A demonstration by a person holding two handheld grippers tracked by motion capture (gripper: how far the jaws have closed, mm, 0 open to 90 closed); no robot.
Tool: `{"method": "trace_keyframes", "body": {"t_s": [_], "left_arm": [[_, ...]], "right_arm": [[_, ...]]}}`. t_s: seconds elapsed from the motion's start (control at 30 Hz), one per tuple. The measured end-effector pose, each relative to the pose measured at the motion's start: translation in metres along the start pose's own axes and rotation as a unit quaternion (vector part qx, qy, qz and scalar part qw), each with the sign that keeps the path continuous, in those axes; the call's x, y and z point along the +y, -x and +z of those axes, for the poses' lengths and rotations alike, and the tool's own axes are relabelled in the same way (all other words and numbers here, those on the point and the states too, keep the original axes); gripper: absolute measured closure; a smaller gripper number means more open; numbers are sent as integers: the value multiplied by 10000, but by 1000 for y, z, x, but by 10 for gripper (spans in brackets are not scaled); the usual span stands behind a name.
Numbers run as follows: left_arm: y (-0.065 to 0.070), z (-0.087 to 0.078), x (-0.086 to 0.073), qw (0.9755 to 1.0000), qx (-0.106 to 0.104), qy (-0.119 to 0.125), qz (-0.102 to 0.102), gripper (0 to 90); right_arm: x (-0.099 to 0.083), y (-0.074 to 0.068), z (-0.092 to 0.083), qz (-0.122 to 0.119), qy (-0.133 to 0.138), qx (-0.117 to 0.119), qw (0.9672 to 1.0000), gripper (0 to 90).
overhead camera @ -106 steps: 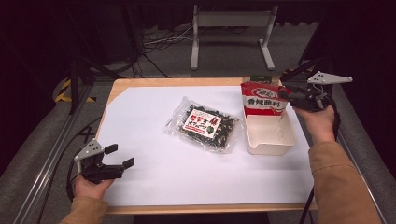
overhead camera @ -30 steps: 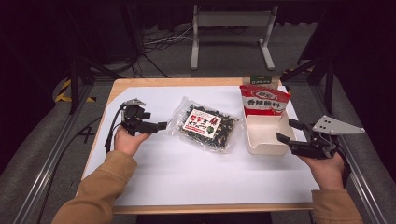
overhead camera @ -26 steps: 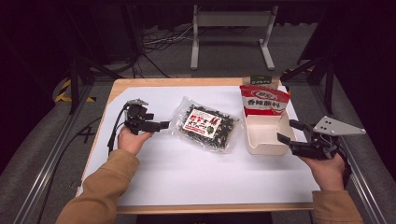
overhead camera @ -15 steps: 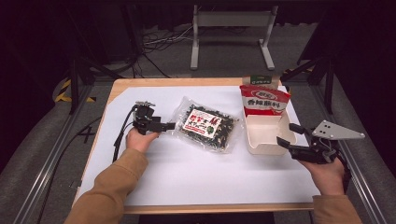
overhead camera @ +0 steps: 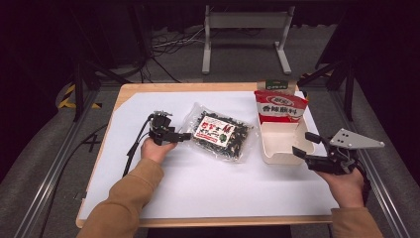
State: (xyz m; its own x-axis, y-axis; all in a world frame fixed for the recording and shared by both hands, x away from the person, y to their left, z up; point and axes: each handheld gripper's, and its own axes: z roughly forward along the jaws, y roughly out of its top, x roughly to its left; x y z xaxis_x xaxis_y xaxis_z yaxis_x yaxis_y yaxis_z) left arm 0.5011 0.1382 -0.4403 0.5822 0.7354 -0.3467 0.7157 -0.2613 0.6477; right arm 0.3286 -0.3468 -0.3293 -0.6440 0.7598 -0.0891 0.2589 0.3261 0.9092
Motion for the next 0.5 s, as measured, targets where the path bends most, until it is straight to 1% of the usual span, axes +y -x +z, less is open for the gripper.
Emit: {"method": "trace_keyframes", "body": {"t_s": [0.07,0.13,0.17,0.3,0.37,0.4,0.47,0.5], "left_arm": [[2,2,0,10000,25,4,-35,128],[3,6,0,10000,-27,-28,-53,133],[4,7,0,10000,1,-71,-34,129],[4,8,0,10000,24,-94,-15,125],[5,9,0,9999,21,-40,-121,132],[6,9,0,9999,43,-56,-79,135],[9,11,0,9998,180,-74,72,137],[12,12,-1,9997,236,-76,84,139]], "right_arm": [[0,0,1,8,-9,8,10000,323],[0,0,2,3,-21,23,10000,322],[0,0,3,-4,-18,36,10000,321],[-1,0,3,6,-10,52,10000,320],[-1,0,3,12,-9,51,10000,320],[-1,0,3,11,-7,53,10000,320],[-1,-1,3,10,-4,61,10000,320],[-1,-1,2,15,-2,61,10000,319]]}}
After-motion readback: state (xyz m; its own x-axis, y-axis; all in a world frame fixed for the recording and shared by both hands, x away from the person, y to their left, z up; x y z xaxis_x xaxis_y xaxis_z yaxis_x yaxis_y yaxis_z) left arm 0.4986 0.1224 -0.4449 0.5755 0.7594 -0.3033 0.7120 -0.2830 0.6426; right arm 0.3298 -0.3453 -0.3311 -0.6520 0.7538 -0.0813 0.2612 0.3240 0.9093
